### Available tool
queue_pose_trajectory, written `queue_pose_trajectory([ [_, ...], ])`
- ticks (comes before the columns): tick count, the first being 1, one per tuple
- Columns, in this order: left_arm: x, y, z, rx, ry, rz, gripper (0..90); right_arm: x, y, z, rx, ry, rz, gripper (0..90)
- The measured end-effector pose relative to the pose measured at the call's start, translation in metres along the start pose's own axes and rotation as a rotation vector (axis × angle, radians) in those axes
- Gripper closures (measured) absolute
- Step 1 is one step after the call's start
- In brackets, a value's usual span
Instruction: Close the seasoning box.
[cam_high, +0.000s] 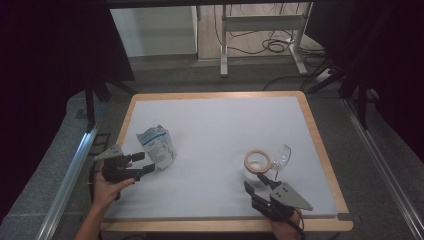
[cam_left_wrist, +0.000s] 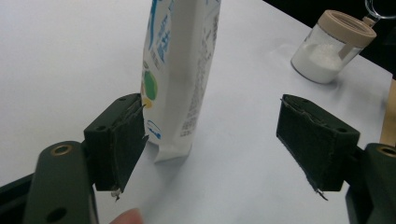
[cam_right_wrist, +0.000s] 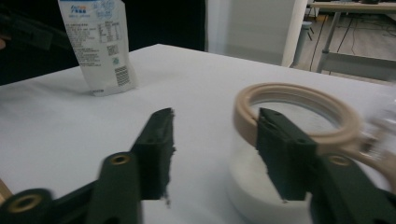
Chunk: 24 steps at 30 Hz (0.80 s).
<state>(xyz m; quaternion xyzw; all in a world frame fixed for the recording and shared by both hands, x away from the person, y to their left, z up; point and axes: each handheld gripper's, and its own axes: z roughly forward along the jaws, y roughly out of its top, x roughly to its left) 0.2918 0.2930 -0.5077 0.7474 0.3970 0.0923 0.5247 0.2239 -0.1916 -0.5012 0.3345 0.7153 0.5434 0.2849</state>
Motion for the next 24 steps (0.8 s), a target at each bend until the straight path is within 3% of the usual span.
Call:
queue_pose_trajectory([
  [5, -0.004, -0.005, 0.004, 0.002, -0.004, -0.005, 24.1, -0.021, 0.002, -0.024, -0.029, -0.028, 0.041, 69.0],
  [10, -0.008, -0.009, 0.007, 0.014, -0.001, 0.002, 24.0, -0.043, 0.004, -0.045, -0.061, -0.091, 0.071, 86.9],
  [14, -0.011, -0.012, 0.009, 0.015, 0.004, 0.010, 24.0, -0.066, 0.008, -0.060, -0.074, -0.164, 0.102, 90.0],
  [19, -0.013, -0.014, 0.011, 0.025, 0.007, 0.017, 23.8, -0.094, 0.014, -0.049, -0.036, -0.198, 0.134, 90.0],
  [24, -0.011, -0.016, 0.007, 0.009, 0.014, 0.008, 24.0, -0.105, 0.020, -0.031, -0.014, -0.191, 0.146, 90.0],
])
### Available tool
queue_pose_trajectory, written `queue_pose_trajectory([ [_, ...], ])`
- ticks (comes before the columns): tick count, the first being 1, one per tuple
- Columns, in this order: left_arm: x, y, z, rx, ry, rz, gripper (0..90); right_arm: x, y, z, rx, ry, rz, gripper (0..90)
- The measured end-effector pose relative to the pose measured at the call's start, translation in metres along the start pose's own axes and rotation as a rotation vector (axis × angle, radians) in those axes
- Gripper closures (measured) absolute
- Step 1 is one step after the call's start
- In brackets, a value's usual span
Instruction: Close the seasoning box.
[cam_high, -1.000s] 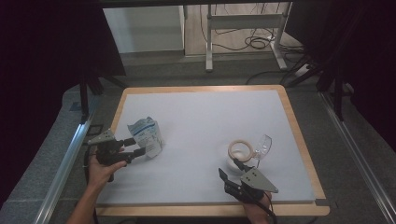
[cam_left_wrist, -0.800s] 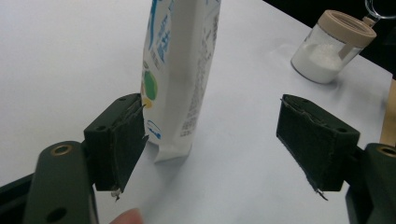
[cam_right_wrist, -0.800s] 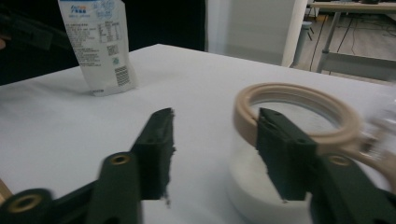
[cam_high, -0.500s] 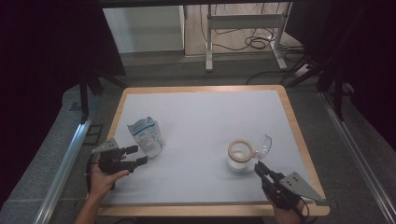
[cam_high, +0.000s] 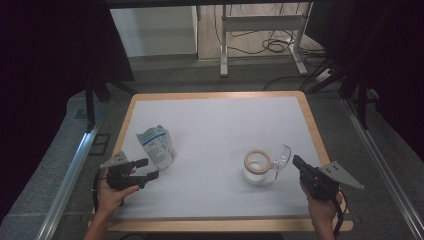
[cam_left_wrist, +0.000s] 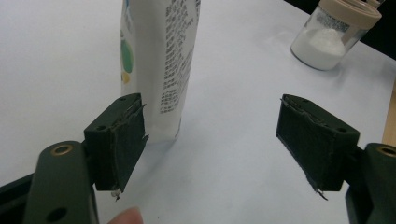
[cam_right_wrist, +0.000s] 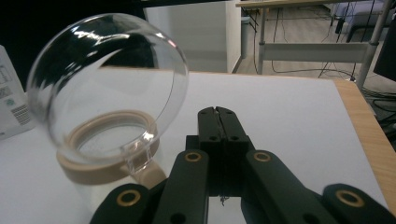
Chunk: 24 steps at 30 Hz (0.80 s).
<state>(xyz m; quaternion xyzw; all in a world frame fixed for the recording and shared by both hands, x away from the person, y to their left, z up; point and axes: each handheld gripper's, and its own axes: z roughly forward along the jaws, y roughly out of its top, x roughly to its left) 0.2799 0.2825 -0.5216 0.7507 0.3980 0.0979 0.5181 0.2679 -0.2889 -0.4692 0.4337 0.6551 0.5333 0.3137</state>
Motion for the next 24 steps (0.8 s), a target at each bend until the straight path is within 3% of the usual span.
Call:
queue_pose_trajectory([
  [7, 0.001, -0.003, -0.001, 0.002, 0.022, 0.001, 23.5, 0.009, 0.010, 0.009, -0.001, 0.026, -0.020, 90.0],
  [16, -0.001, -0.003, 0.000, -0.003, 0.016, 0.003, 23.7, 0.024, 0.016, 0.021, 0.014, 0.062, -0.052, 89.9],
  [24, -0.001, -0.005, -0.001, -0.009, 0.019, -0.003, 23.7, 0.043, 0.011, 0.045, 0.083, 0.134, -0.094, 89.9],
])
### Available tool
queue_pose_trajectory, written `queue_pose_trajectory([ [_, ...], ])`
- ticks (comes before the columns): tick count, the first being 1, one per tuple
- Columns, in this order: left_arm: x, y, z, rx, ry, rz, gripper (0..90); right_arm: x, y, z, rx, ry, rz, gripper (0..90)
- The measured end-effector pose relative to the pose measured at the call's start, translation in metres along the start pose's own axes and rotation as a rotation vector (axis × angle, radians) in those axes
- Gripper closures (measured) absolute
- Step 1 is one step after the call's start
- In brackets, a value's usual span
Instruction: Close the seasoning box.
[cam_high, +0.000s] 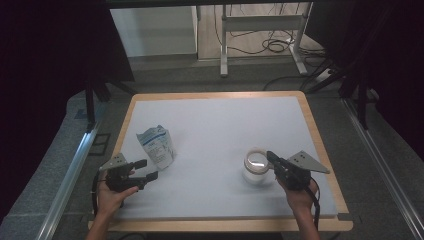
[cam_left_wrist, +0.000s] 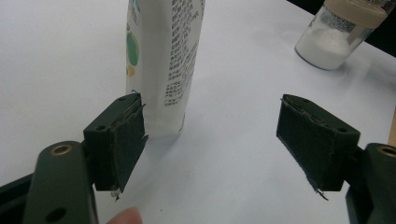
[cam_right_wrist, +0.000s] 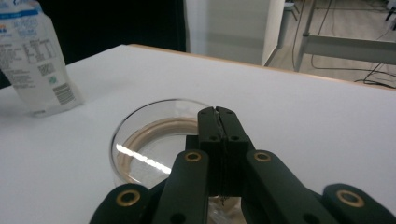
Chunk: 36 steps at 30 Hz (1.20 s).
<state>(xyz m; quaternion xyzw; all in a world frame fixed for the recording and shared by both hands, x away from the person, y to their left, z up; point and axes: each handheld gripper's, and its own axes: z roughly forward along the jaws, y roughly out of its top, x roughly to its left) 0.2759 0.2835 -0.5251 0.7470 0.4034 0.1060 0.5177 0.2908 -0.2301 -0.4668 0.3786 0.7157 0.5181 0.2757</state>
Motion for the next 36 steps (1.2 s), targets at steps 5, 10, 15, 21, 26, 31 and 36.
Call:
queue_pose_trajectory([
  [5, 0.000, 0.000, -0.001, -0.004, -0.001, -0.002, 24.0, 0.004, 0.004, 0.005, 0.017, 0.026, -0.019, 89.9],
  [10, 0.000, -0.001, -0.002, -0.007, -0.001, -0.002, 24.1, 0.003, 0.005, 0.004, 0.026, 0.024, -0.031, 88.7],
  [15, -0.001, -0.002, -0.001, 0.002, 0.013, 0.004, 24.1, -0.010, -0.001, -0.007, -0.026, -0.009, 0.014, 67.7],
  [21, -0.003, -0.003, 0.000, 0.016, 0.031, 0.009, 24.2, -0.034, -0.014, -0.016, -0.030, -0.049, 0.078, 46.9],
  [26, -0.002, -0.006, 0.001, 0.026, 0.055, 0.000, 24.2, -0.052, -0.027, -0.022, -0.009, -0.093, 0.098, 39.6],
  [31, -0.002, -0.009, 0.002, 0.039, 0.086, 0.009, 24.3, -0.072, -0.044, -0.021, 0.070, -0.138, 0.102, 32.5],
  [36, -0.005, -0.010, 0.003, 0.054, 0.108, 0.023, 24.2, -0.080, -0.057, -0.020, 0.115, -0.142, 0.114, 29.2],
])
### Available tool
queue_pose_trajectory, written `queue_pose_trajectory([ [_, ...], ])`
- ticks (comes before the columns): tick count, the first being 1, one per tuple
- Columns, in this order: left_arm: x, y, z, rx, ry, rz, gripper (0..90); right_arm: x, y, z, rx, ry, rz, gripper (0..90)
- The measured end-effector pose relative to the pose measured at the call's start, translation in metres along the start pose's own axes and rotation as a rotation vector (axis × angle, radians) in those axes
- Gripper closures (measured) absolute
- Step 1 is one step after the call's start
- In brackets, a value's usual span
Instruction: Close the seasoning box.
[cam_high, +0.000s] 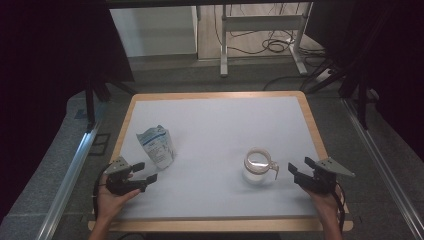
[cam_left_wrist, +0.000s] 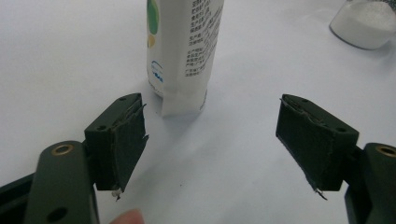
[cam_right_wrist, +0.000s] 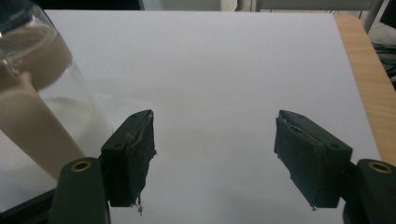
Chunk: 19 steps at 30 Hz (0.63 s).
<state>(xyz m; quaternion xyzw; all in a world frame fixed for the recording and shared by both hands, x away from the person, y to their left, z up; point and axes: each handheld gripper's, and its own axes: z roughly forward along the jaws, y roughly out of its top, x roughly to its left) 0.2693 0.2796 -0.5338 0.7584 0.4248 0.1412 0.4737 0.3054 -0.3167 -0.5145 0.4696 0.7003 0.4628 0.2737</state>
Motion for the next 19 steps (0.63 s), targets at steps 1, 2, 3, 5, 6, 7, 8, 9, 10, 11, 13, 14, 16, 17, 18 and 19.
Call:
queue_pose_trajectory([
  [1, -0.0003, 0.0000, 0.0001, 0.001, 0.000, 0.000, 24.2, -0.0006, -0.0022, 0.0003, 0.006, -0.001, 0.001, 28.9],
  [2, -0.0007, -0.0001, 0.0005, 0.003, 0.002, 0.001, 24.2, -0.0005, -0.0033, 0.0007, 0.004, -0.005, -0.001, 28.9],
  [3, -0.0011, -0.0002, 0.0008, 0.006, 0.005, 0.005, 24.1, -0.0004, -0.0045, 0.0009, 0.009, -0.004, -0.004, 28.8],
  [5, -0.0017, -0.0006, 0.0011, 0.009, 0.007, 0.005, 24.1, 0.0003, -0.0062, 0.0019, 0.014, -0.006, -0.008, 28.3],
  [6, -0.0019, -0.0006, 0.0011, 0.011, 0.008, 0.005, 24.0, 0.0009, -0.0065, 0.0023, 0.015, -0.007, -0.011, 28.3],
  [7, -0.0020, -0.0006, 0.0011, 0.012, 0.007, 0.004, 24.0, 0.0017, -0.0067, 0.0027, 0.012, -0.009, -0.019, 28.3],
  [8, -0.0022, -0.0005, 0.0012, 0.011, 0.006, 0.004, 23.9, 0.0022, -0.0066, 0.0025, 0.011, -0.007, -0.018, 28.3],
  [9, -0.0023, -0.0005, 0.0012, 0.011, 0.006, 0.004, 23.9, 0.0021, -0.0065, 0.0024, 0.006, -0.003, -0.013, 28.3],
  [10, -0.0023, -0.0005, 0.0015, 0.011, 0.005, 0.004, 23.9, 0.0020, -0.0065, 0.0025, 0.005, 0.000, -0.010, 28.3],
  [11, -0.0023, -0.0005, 0.0016, 0.012, 0.005, 0.004, 23.9, 0.0019, -0.0065, 0.0029, 0.004, -0.002, -0.009, 28.3],
  [13, -0.0023, -0.0005, 0.0019, 0.013, 0.005, 0.003, 23.9, 0.0020, -0.0064, 0.0028, 0.003, -0.001, -0.008, 28.3],
  [14, -0.0023, -0.0005, 0.0021, 0.013, 0.005, 0.004, 23.8, 0.0020, -0.0065, 0.0029, 0.003, -0.002, -0.007, 28.3],
  [16, -0.0023, -0.0005, 0.0024, 0.013, 0.004, 0.003, 23.8, 0.0020, -0.0065, 0.0031, 0.004, 0.000, -0.007, 27.8],
  [17, -0.0023, -0.0004, 0.0025, 0.013, 0.003, 0.004, 23.8, 0.0019, -0.0064, 0.0033, 0.006, 0.002, -0.007, 27.8],
  [18, -0.0023, -0.0004, 0.0026, 0.012, 0.003, 0.005, 23.8, 0.0019, -0.0063, 0.0033, 0.008, 0.002, -0.007, 27.7],
  [19, -0.0023, -0.0005, 0.0027, 0.014, 0.003, 0.005, 23.8, 0.0019, -0.0062, 0.0035, 0.011, 0.002, -0.008, 27.4],
])
